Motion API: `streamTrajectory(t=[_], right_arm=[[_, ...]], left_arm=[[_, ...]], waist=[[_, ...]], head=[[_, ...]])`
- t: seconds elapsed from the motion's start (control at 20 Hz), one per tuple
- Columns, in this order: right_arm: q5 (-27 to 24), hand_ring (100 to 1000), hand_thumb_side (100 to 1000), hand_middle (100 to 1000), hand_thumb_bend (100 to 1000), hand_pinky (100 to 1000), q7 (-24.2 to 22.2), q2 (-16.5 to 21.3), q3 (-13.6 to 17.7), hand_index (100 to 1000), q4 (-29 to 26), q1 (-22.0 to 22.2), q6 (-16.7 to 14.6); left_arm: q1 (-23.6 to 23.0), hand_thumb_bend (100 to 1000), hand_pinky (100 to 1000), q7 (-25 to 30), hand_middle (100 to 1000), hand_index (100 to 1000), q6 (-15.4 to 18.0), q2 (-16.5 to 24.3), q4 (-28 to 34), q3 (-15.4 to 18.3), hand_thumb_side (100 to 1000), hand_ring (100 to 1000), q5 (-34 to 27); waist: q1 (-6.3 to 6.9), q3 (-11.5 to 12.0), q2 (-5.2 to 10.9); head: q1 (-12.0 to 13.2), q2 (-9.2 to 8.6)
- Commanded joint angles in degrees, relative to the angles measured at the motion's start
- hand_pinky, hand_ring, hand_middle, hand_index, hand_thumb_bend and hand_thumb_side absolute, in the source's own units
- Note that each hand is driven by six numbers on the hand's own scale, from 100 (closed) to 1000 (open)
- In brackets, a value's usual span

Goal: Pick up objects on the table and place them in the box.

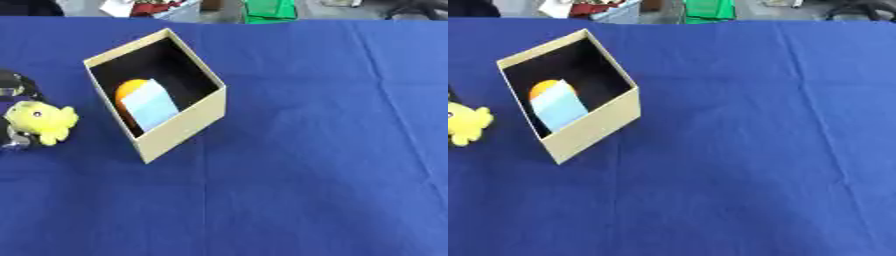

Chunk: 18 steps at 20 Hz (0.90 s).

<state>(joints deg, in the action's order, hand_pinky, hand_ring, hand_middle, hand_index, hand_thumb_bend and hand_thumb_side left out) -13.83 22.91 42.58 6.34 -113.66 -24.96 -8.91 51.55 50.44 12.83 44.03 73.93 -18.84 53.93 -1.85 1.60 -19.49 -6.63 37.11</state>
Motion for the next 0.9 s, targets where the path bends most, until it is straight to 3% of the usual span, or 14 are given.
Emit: streamTrajectory(t=[0.05, 0.1, 0.15, 0.65, 0.9], right_arm=[[-0.44, 861, 817, 803, 100, 863, 0.14, 0.82, 0.92, 920, -0.93, -0.41, 0.10], [-0.46, 861, 817, 803, 100, 863, 0.14, 0.81, 0.95, 920, -0.93, -0.41, 0.12], [-0.48, 861, 814, 803, 100, 863, 0.15, 0.79, 0.98, 919, -0.93, -0.40, 0.11], [-0.65, 862, 812, 803, 100, 863, 0.29, 0.69, 1.19, 919, -0.93, -0.19, 0.01], [-0.79, 861, 810, 803, 100, 862, 0.34, 0.70, 1.19, 918, -0.93, -0.03, 0.03]], left_arm=[[1.45, 214, 771, -0.56, 578, 653, 0.70, 0.55, 1.37, 1.21, 563, 771, 0.26], [1.43, 214, 771, -1.04, 578, 653, 0.64, 0.50, 1.34, 1.15, 563, 771, 0.37], [1.51, 217, 675, -1.43, 446, 485, 0.64, 0.44, 1.40, 1.21, 527, 675, 0.48], [1.22, 100, 639, -9.04, 411, 447, 0.91, 0.61, 3.39, 1.46, 501, 628, 2.31], [1.55, 100, 629, -9.69, 414, 449, 0.99, 0.90, 4.71, 1.72, 445, 617, 2.91]], waist=[[0.17, -0.09, 1.20], [0.17, -0.10, 1.21], [0.16, -0.12, 1.26], [0.11, -0.03, 1.89], [0.22, 0.27, 2.43]], head=[[0.19, -0.87], [0.20, -0.88], [0.20, -0.90], [0.28, -0.57], [0.20, -0.12]])
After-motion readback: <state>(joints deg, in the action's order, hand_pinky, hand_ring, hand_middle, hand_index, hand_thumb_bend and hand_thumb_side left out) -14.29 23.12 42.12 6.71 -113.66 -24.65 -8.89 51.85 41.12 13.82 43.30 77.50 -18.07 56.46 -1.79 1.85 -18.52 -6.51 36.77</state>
